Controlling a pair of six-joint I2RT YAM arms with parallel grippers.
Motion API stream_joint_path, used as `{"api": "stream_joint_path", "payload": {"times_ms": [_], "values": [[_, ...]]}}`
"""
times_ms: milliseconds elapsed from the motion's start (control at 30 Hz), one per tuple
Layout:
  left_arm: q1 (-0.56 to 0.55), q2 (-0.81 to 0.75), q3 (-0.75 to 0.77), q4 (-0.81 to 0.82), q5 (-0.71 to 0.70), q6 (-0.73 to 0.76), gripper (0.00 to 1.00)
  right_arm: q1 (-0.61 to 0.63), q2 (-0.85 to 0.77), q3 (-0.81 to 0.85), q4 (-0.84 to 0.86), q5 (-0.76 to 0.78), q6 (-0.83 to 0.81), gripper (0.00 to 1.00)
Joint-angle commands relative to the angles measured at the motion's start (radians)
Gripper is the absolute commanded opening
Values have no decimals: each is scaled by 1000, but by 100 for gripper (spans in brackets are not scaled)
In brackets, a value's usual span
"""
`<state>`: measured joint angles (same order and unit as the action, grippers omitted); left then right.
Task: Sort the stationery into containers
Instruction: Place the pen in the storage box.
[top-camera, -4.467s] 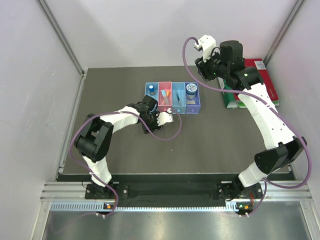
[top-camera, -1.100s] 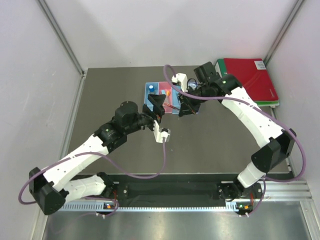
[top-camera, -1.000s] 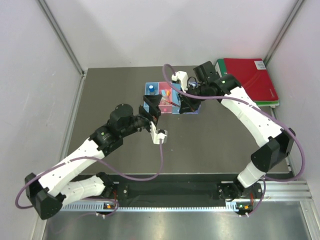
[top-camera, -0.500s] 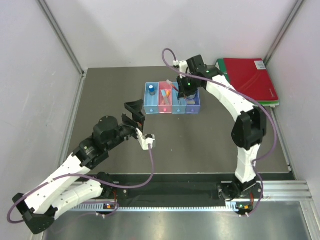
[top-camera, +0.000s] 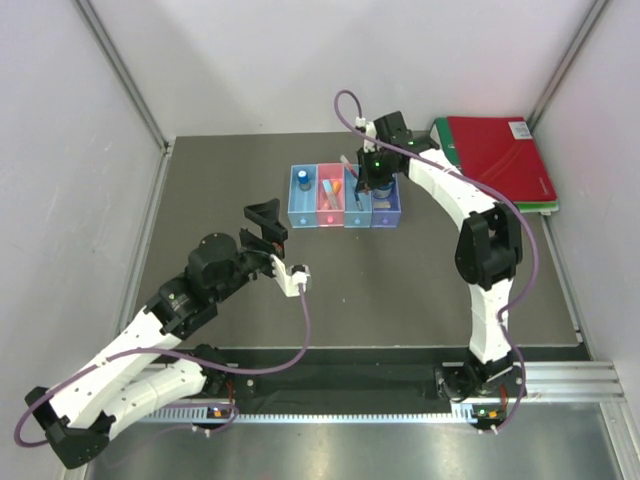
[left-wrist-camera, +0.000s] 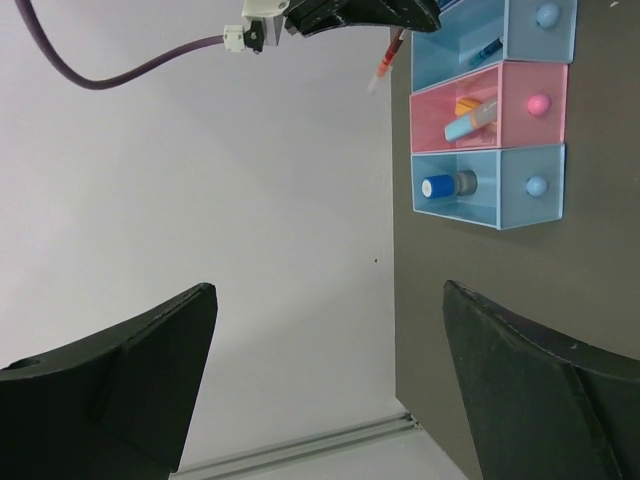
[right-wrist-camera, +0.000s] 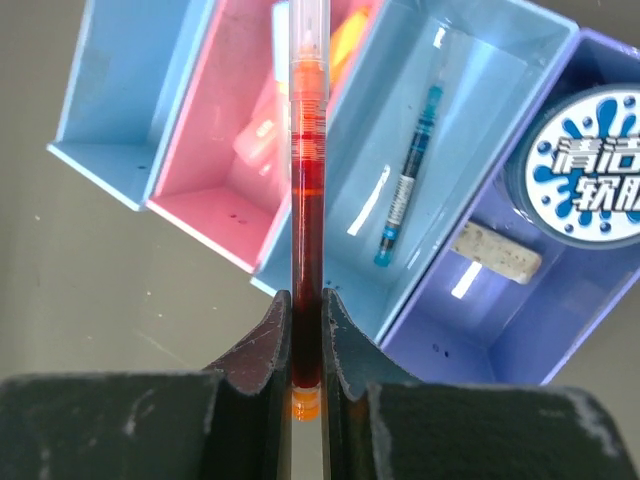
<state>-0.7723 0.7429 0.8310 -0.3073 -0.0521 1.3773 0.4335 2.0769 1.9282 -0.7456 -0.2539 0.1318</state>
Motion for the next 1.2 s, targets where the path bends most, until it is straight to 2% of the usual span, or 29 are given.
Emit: {"api": "stream_joint_path", "payload": {"times_ms": [0,433,467,500,600,700,867,1067,1133,1167], "values": [[-2,13,2,56,-18,-20,99,-30,5,-40,35,2,28,0],[-2,33,-4,80,-34,-27,99,-39,75,-32,46,-15,20,0],[-2,33,-4,82,-34,-29,99,-39,77,-29,45,-16,17,3],[-2,33,-6,80,-35,-29,99,-41,78,-26,48,-16,12,14],[-2,30,-7,80,-41,-29,99,-39,84,-15,49,-30,2,33],[-2,27,-9,79,-42,-32,99,-36,84,0,52,-42,-4,41],[-2,29,-7,79,-61,-50,99,-29,66,21,51,-41,-17,43],[-2,41,37,60,-127,-193,99,-24,-49,25,40,-27,-52,44],[-2,47,60,21,-163,-282,99,-22,-119,11,28,-30,-83,48],[-2,56,75,14,-175,-312,99,-18,-144,5,16,-19,-112,54]]}}
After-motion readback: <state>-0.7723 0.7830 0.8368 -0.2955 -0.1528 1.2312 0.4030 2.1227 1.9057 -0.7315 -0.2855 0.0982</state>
